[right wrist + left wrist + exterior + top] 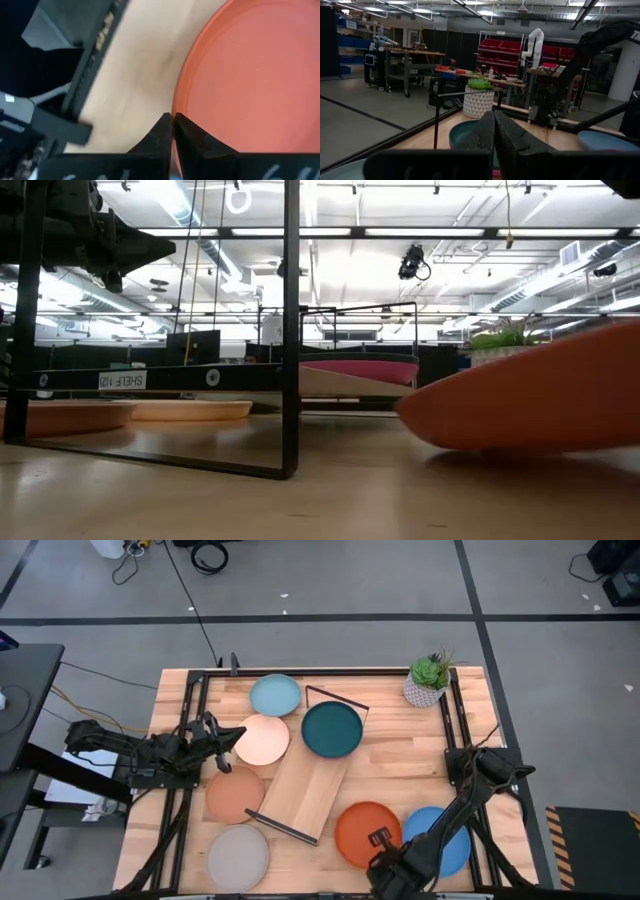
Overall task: Place and stack plates onto a shelf
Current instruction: Stack the orange plate on top of the dark green plate on the shelf
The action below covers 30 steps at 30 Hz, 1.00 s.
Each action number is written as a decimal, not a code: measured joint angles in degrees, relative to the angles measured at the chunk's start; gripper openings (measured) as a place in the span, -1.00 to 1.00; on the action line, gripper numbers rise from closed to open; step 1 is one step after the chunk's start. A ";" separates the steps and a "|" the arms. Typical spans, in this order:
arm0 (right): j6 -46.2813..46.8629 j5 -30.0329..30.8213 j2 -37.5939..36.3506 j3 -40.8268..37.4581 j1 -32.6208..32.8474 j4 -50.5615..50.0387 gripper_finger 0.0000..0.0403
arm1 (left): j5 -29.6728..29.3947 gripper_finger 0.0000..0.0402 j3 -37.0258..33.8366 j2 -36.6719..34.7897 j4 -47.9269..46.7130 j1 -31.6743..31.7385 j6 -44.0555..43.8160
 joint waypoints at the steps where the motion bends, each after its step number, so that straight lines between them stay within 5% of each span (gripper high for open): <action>1: 0.15 -0.54 -0.75 0.00 -0.42 -0.94 -0.91 | 0.00 -0.95 -0.01 0.00 0.00 0.00 0.00; 11: 13.07 -2.33 -11.24 0.00 -2.81 -3.48 -0.92 | 0.00 -0.95 0.00 0.00 0.00 0.00 0.00; 22: 8.00 12.12 -17.48 0.00 -4.01 -7.46 -0.93 | 0.00 -0.95 0.00 0.00 0.00 0.01 0.00; 30: 0.78 11.93 -16.36 -0.07 -12.63 -8.64 -0.93 | 0.00 -0.95 -0.01 0.00 -0.01 0.00 0.02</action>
